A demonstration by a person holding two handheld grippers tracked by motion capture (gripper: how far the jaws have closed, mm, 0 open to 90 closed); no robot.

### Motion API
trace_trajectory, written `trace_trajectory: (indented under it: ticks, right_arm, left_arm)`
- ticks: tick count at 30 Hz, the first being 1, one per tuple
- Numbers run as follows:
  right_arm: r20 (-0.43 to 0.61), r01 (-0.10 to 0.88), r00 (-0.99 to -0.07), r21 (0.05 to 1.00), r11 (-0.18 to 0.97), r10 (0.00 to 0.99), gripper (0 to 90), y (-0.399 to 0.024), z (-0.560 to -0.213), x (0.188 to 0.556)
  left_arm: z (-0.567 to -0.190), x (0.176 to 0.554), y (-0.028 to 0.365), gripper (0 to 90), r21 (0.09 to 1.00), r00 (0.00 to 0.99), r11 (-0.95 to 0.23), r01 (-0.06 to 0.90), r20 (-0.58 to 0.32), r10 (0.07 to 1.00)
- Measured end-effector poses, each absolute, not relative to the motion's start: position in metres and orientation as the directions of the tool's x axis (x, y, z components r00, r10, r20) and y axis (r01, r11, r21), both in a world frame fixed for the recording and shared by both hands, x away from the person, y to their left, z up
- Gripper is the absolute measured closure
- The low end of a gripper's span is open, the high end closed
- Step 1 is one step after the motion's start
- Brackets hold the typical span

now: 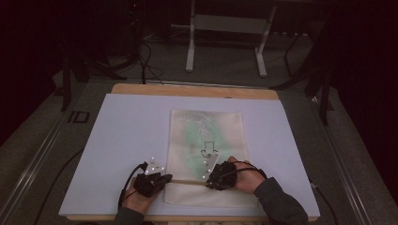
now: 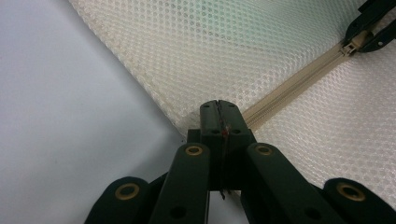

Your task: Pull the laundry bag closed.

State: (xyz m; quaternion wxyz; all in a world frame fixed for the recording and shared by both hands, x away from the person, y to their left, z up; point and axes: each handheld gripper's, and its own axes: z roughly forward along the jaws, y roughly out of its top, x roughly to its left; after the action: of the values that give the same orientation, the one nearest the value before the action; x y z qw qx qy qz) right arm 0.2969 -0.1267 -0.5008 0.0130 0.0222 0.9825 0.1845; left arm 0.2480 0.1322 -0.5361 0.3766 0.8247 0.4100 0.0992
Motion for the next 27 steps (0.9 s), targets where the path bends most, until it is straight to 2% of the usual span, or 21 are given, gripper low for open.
trace_trajectory:
  ticks: [27]
  right_arm:
    - [-0.021, 0.07, -0.996, 0.354, 0.933, 0.083, 82.5, -0.151, -0.501, 0.296]
  left_arm:
    - [-0.536, 0.248, 0.132, 89.4, 0.702, 0.643, -0.379, 0.603, -0.147, 0.752]
